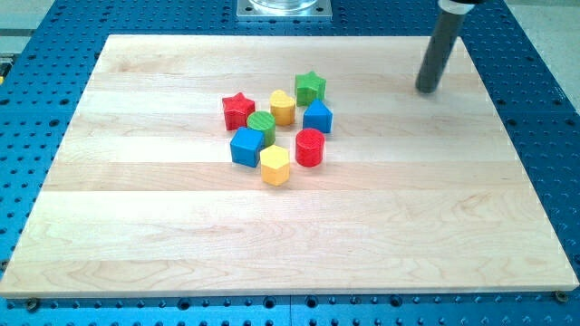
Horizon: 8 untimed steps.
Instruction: Push the green star diagonal to the red star
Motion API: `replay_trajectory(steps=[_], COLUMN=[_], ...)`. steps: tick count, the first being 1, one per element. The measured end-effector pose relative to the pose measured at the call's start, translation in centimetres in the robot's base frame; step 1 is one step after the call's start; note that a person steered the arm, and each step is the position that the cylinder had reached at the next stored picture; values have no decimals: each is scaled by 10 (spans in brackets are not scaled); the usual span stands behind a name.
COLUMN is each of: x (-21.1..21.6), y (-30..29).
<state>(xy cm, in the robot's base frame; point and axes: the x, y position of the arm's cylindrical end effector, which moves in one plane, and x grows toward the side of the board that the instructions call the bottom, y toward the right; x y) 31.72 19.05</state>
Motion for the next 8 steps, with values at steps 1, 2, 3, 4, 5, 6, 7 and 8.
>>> replay_trajectory(steps=[1, 2, 3, 4, 5, 6, 7, 8], x=[0, 18, 27, 28, 28, 17, 13, -16], y=[-63, -75, -119, -139, -150, -171, -215, -211])
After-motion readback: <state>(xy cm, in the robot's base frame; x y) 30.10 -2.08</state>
